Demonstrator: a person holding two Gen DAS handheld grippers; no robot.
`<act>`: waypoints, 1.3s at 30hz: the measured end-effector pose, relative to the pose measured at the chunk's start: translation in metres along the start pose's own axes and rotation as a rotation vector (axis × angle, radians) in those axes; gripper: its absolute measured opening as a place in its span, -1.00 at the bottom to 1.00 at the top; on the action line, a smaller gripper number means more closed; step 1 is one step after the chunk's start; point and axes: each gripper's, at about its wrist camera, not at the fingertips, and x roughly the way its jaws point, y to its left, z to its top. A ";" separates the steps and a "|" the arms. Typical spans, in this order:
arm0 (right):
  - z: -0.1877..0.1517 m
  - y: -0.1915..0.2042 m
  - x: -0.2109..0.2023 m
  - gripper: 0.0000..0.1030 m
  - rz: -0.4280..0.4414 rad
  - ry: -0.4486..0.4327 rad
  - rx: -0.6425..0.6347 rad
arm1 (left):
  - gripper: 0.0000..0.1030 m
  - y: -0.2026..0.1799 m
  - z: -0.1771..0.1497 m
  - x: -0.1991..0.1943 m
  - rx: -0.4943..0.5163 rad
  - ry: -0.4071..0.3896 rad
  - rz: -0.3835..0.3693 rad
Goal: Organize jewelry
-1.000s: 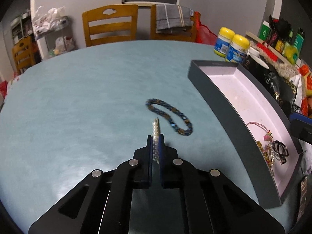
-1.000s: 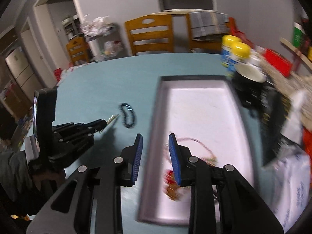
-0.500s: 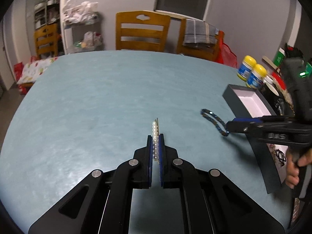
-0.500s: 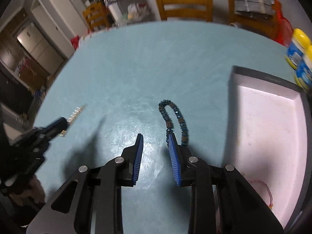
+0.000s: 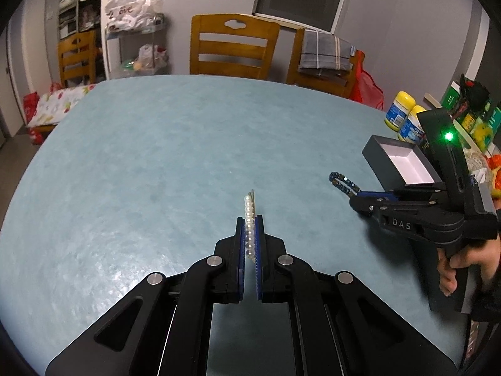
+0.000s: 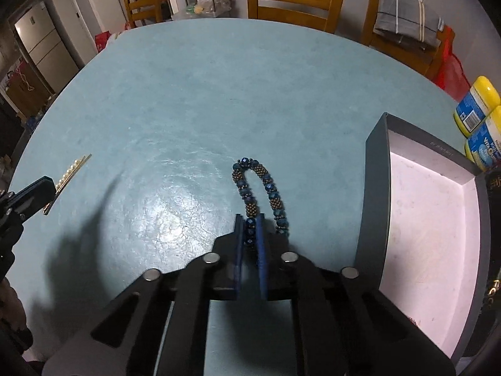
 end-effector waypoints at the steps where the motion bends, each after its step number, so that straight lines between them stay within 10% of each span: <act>1: -0.001 0.002 0.000 -0.86 -0.005 -0.002 -0.007 | -0.89 0.001 0.000 -0.001 0.001 0.001 -0.002; 17: -0.026 -0.033 -0.088 -0.86 0.153 -0.186 0.195 | -0.89 -0.013 0.001 -0.012 0.047 0.005 -0.012; 39: -0.078 -0.071 -0.154 -0.86 0.134 -0.274 0.303 | -0.89 -0.056 0.000 -0.026 0.145 0.002 -0.070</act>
